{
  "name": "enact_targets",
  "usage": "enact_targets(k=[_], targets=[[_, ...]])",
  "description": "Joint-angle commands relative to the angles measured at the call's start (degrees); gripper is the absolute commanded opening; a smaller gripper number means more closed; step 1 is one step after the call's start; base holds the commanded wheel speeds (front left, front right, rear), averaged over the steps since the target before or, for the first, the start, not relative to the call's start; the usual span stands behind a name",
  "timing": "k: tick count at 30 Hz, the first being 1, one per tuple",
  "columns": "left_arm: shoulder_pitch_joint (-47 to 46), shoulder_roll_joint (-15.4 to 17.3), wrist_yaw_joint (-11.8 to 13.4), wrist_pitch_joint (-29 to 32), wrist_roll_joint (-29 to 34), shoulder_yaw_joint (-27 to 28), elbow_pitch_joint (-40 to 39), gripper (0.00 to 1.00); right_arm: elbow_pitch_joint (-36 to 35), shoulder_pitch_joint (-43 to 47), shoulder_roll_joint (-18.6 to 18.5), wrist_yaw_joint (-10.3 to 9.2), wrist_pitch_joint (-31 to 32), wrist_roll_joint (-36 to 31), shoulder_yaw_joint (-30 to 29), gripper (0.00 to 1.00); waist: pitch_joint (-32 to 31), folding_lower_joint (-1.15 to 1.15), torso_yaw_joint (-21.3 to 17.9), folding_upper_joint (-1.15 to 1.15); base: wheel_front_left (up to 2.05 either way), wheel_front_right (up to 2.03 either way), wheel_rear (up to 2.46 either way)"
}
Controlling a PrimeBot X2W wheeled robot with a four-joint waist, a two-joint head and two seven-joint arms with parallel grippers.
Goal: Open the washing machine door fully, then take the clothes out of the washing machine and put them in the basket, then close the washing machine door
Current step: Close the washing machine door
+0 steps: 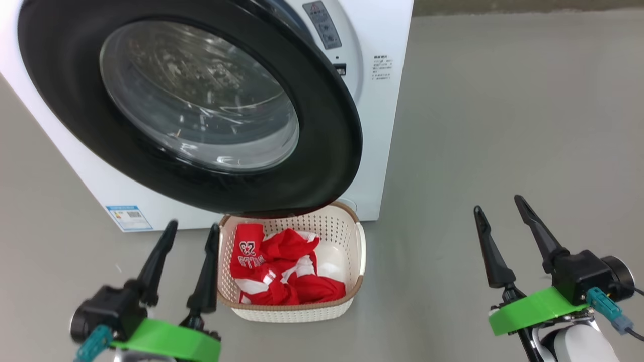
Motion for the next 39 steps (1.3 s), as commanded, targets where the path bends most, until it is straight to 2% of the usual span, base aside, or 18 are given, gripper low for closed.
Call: enact_targets(k=[1, 10, 19, 39], targets=[[0.24, 0.65, 0.47, -0.68, 1.32, 2.99, -1.96, 1.00, -1.89, -0.05, -0.18, 0.20, -0.37, -1.06, 0.79, 1.00, -1.09, 0.00, 0.04, 0.00, 0.00, 0.00, 0.00], [7.69, -0.97, 0.63, -0.68, 6.96, 8.53, -3.74, 1.00, -5.03, 3.28, -0.18, 0.20, -0.37, -1.96, -0.76, 1.00, -2.82, 0.00, -0.27, 0.00, 0.00, 0.00, 0.00], [12.03, -3.87, -0.93, -0.68, 9.80, 12.44, -5.32, 1.00, -8.78, 6.63, -0.18, 0.20, -0.37, -2.55, -1.11, 1.00, -3.63, 0.00, -0.54, 0.00, 0.00, 0.00, 0.00], [13.05, -7.16, -4.30, -0.69, 14.81, 15.06, -6.18, 1.00, -10.13, 7.90, -0.18, 0.20, -0.37, -2.30, -1.17, 1.00, -3.86, 0.00, -0.37, 0.00, 0.00, 0.00, 0.00]])
